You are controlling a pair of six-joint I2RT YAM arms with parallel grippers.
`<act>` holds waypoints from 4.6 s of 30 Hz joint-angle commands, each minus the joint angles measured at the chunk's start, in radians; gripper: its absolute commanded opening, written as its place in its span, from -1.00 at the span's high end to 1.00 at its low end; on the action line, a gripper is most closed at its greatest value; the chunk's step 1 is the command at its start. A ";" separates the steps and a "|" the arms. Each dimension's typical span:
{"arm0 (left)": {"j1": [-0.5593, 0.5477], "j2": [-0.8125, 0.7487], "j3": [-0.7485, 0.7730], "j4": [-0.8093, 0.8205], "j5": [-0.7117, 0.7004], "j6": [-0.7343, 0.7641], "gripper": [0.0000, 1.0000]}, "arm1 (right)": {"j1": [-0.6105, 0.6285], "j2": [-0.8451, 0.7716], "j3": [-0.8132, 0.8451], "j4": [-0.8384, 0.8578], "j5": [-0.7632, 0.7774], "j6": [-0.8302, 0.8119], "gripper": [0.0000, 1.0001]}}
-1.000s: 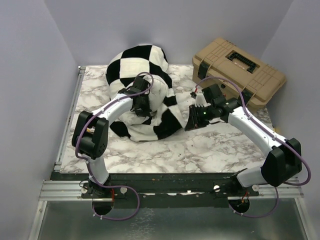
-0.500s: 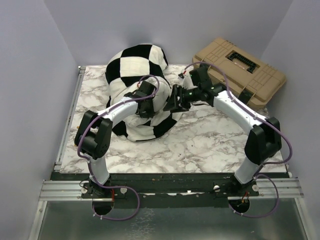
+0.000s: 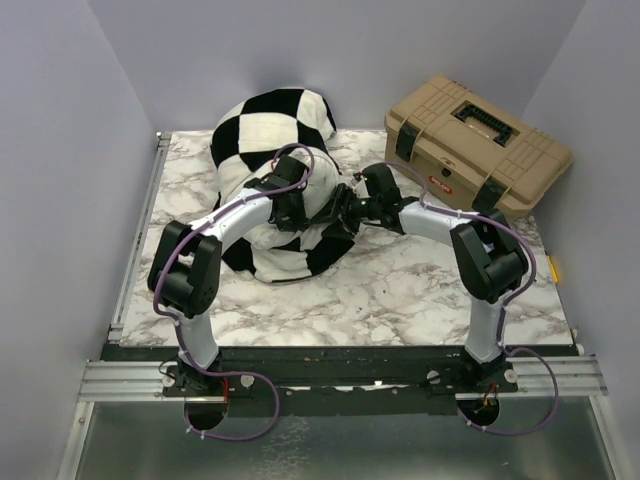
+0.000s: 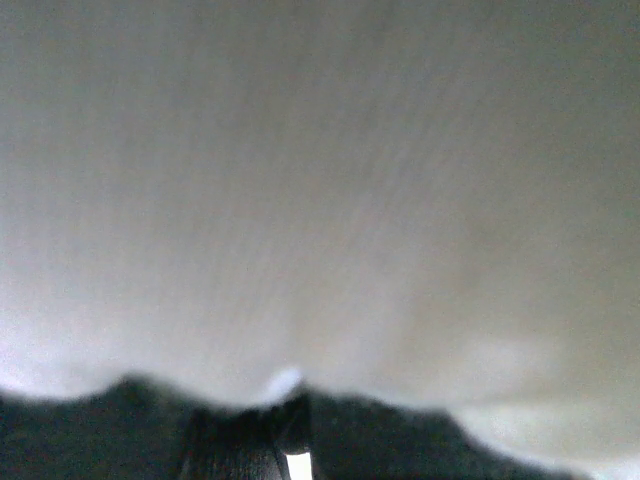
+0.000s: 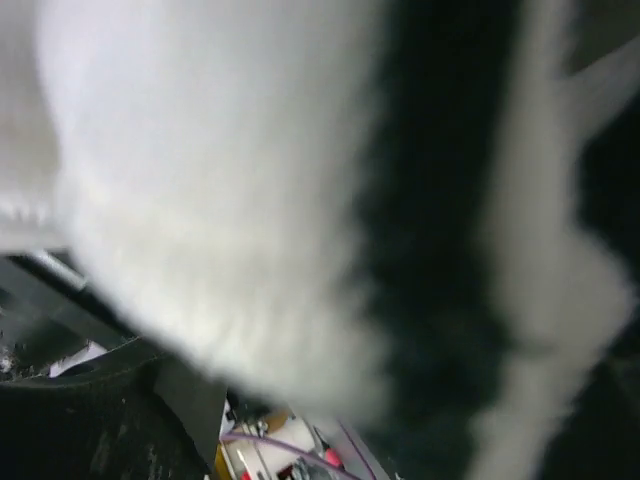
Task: Put the pillow into the pillowcase
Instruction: Stuff the pillow into the pillowcase.
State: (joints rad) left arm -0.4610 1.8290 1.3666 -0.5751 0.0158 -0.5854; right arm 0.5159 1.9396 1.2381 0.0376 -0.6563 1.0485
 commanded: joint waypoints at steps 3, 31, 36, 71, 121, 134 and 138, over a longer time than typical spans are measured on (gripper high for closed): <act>0.053 -0.001 0.044 0.037 -0.034 0.002 1.00 | -0.017 0.077 0.099 -0.023 0.199 0.032 -0.21; 0.085 0.114 0.251 -0.035 -0.075 0.117 1.00 | -0.050 -0.230 -0.141 -0.201 -0.119 -0.336 1.00; 0.021 0.174 0.247 -0.034 -0.144 0.170 1.00 | -0.050 -0.347 -0.170 -0.214 -0.255 -0.344 1.00; -0.038 0.184 0.187 -0.041 -0.116 0.136 1.00 | -0.049 -0.060 -0.078 0.111 -0.031 0.047 -0.02; -0.157 0.092 0.028 -0.047 -0.162 0.353 1.00 | -0.155 -0.580 -0.374 0.142 -0.230 -0.100 1.00; -0.088 0.044 0.043 -0.019 -0.091 0.196 1.00 | -0.154 -0.224 -0.262 0.215 -0.128 -0.121 -0.29; -0.073 0.058 0.066 -0.019 -0.066 0.185 1.00 | -0.150 -0.133 -0.233 0.346 -0.135 -0.023 -0.27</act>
State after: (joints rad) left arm -0.5854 1.8858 1.3918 -0.5983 -0.0650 -0.3367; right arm 0.3653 1.7519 0.9447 0.1913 -0.7910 0.9298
